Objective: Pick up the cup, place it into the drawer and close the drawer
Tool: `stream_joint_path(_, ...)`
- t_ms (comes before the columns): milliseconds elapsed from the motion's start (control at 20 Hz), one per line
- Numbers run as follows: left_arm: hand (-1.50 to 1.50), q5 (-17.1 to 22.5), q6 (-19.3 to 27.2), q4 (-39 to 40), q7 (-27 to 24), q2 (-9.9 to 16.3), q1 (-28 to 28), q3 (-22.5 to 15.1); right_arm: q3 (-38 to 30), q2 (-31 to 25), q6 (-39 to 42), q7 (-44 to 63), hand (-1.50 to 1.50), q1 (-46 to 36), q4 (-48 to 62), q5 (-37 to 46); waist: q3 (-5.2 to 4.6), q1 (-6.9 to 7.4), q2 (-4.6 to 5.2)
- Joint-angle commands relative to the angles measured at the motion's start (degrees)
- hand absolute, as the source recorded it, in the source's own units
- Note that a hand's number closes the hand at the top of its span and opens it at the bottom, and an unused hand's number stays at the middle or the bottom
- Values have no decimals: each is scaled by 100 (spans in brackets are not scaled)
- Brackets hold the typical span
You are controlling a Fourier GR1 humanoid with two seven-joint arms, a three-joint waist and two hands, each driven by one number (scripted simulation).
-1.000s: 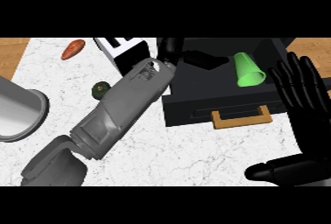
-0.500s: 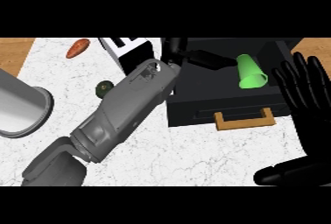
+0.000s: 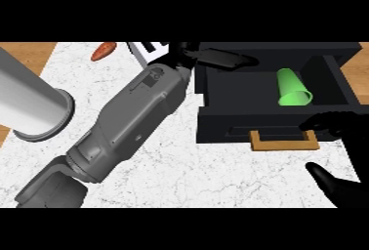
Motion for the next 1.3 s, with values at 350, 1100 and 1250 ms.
stream_joint_path(350, -150, 138, 205, -2086, 539, 1145, 1677, 302, 326, -607, 468, 119, 150, 214, -338, 1115, -5, 294, -68)
stream_joint_path(1100, -150, 347, -514, -4552, 698, 2511, 4510, 729, 1171, -1241, 603, -1380, 150, 222, 784, 3903, 0, 235, 5)
stream_joint_path(1250, -150, 445, -890, -5220, 567, 2896, 5359, 863, 1626, -1055, 164, -1103, 150, -100, 995, 4688, -5, 337, -18)
